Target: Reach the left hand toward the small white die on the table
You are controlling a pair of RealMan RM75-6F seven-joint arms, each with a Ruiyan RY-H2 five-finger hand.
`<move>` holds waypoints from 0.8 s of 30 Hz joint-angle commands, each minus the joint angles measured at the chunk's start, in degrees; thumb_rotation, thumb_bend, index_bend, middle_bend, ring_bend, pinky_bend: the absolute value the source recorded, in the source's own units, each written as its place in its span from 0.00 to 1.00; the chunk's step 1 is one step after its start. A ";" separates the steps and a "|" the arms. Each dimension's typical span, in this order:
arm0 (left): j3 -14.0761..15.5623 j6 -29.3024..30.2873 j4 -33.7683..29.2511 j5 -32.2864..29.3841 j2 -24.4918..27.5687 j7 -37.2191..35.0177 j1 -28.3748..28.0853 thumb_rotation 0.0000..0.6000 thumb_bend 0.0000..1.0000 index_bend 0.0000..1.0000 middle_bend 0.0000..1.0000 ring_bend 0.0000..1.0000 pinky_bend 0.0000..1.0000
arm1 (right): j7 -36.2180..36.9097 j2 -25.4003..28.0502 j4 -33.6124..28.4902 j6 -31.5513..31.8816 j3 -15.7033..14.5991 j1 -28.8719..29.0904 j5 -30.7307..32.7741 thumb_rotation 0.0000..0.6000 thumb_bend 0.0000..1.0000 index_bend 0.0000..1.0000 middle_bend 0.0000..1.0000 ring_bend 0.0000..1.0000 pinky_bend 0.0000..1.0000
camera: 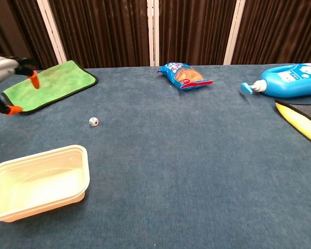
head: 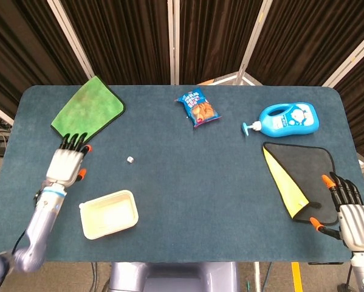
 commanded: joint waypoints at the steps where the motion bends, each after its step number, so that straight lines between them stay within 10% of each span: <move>1: -2.18 -7.71 7.87 -5.14 -5.08 1.57 -6.57 1.00 0.34 0.32 0.00 0.00 0.00 | 0.32 0.14 0.20 -0.05 0.37 0.06 0.60 1.00 0.09 0.06 0.00 0.00 0.00; 24: -1.00 -14.67 27.59 -8.25 -21.42 -1.08 -18.08 1.00 0.33 0.40 0.00 0.00 0.00 | 0.82 0.18 1.28 1.94 1.02 -1.01 1.37 1.00 0.09 0.06 0.00 0.00 0.00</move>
